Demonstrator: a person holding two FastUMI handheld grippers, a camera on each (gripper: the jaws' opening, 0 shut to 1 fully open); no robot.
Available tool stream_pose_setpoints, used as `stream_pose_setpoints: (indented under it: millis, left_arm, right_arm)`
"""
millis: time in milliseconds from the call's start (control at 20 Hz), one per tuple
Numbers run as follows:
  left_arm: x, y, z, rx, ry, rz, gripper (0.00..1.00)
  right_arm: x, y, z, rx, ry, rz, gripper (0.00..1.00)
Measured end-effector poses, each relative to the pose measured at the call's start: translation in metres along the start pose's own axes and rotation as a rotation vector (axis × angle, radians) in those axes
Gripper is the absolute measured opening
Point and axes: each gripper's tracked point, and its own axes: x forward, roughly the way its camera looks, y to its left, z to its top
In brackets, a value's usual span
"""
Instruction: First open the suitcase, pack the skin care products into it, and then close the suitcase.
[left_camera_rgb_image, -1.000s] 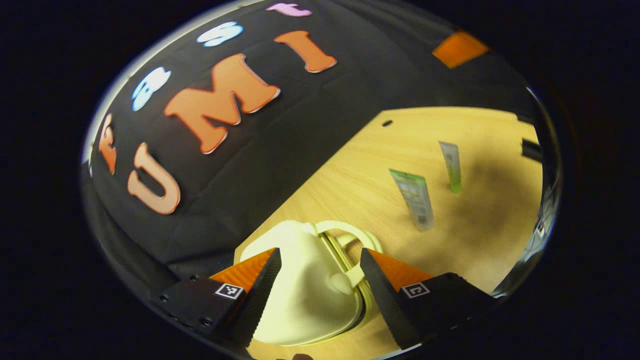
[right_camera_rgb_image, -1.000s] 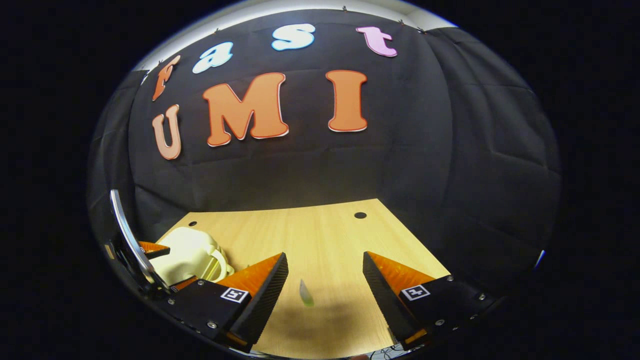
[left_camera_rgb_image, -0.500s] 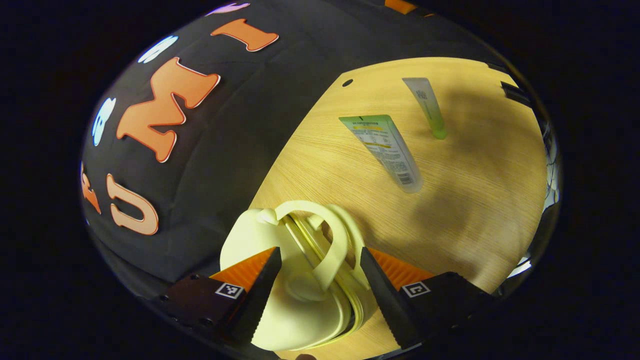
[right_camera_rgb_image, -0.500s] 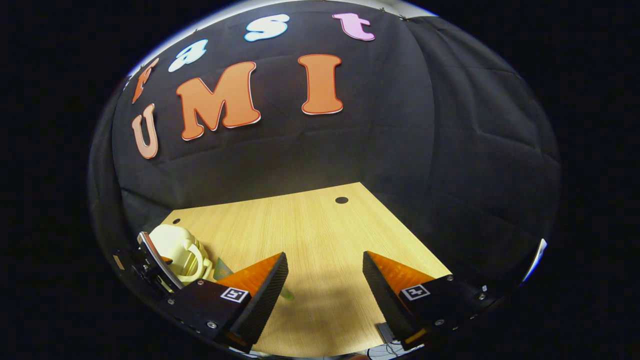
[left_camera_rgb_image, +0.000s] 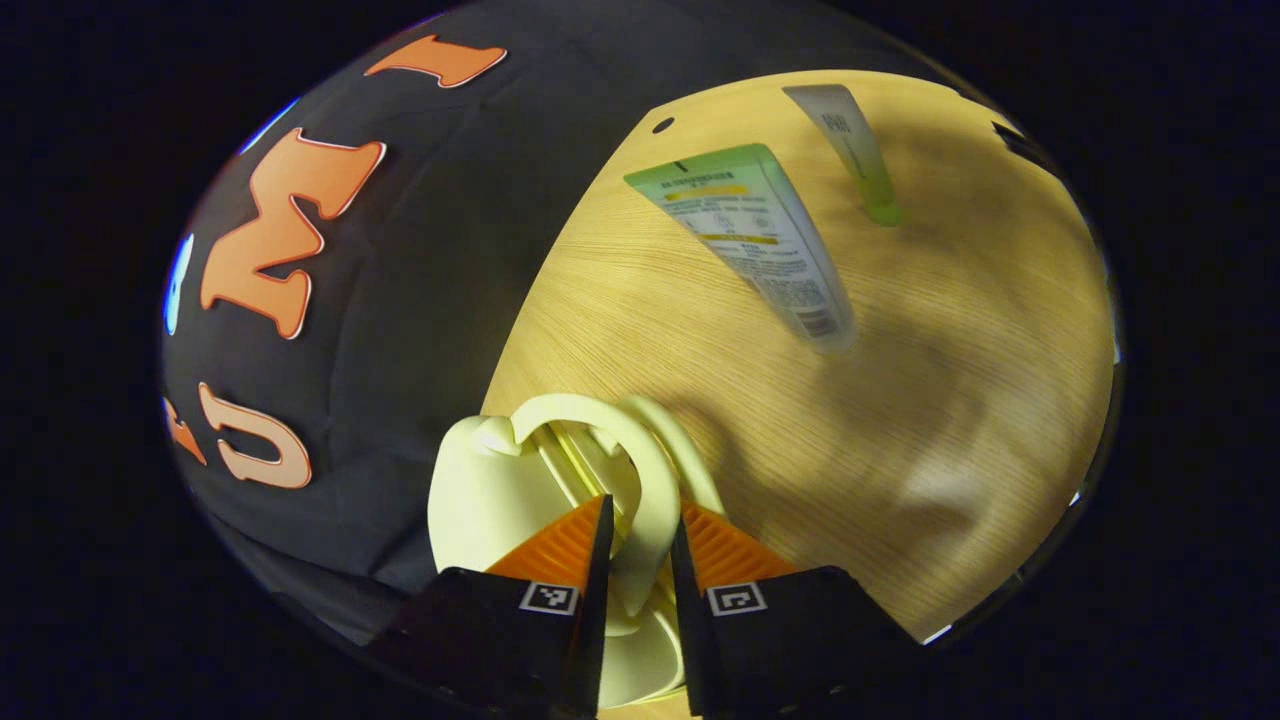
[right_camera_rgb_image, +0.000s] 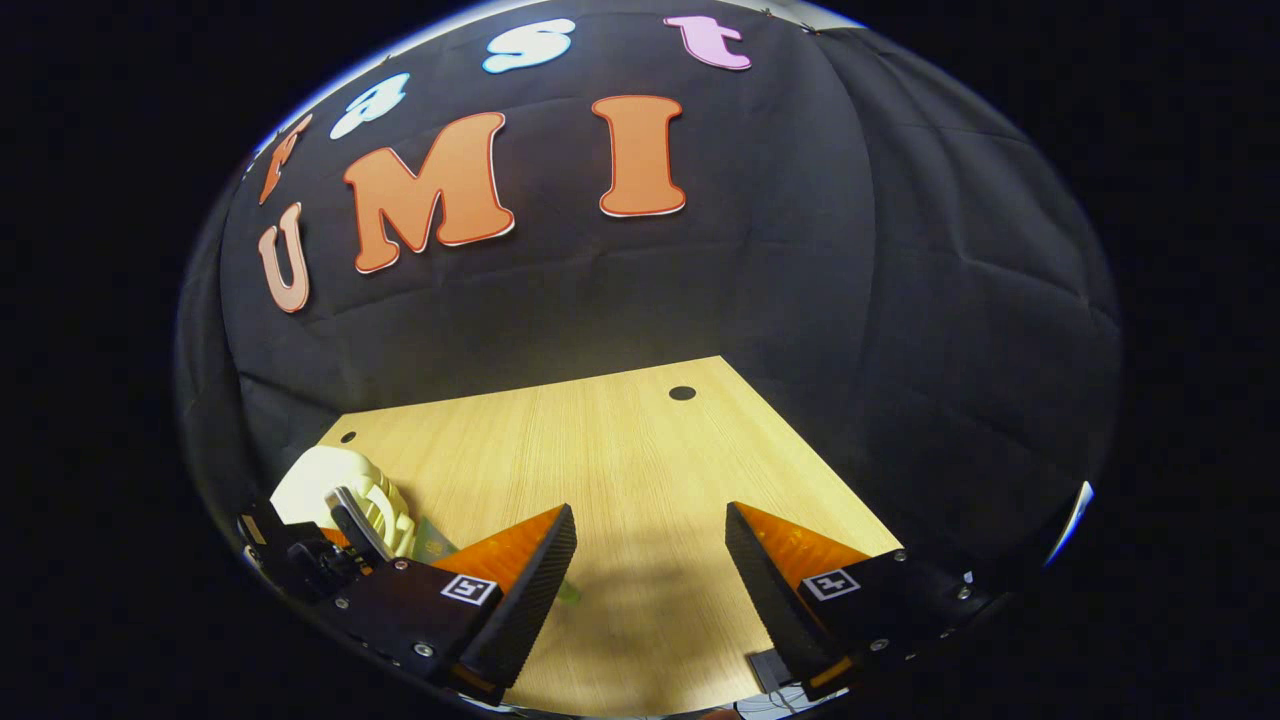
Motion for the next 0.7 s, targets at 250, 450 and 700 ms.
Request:
stream_pose_setpoints:
  millis: [250,450,700]
  left_arm:
    - [-0.007,0.007,0.013,-0.117,-0.036,-0.068,0.14]
    - [-0.026,0.024,0.023,-0.418,-0.086,-0.184,0.09]
    - [-0.051,0.076,0.013,-0.690,-0.218,-0.220,0.10]
  right_arm:
    - [0.006,0.001,0.006,0.000,-0.009,0.010,0.95]
    - [0.012,0.024,0.020,0.045,-0.025,0.071,0.95]
    - [0.016,0.068,0.039,0.073,-0.043,0.124,0.96]
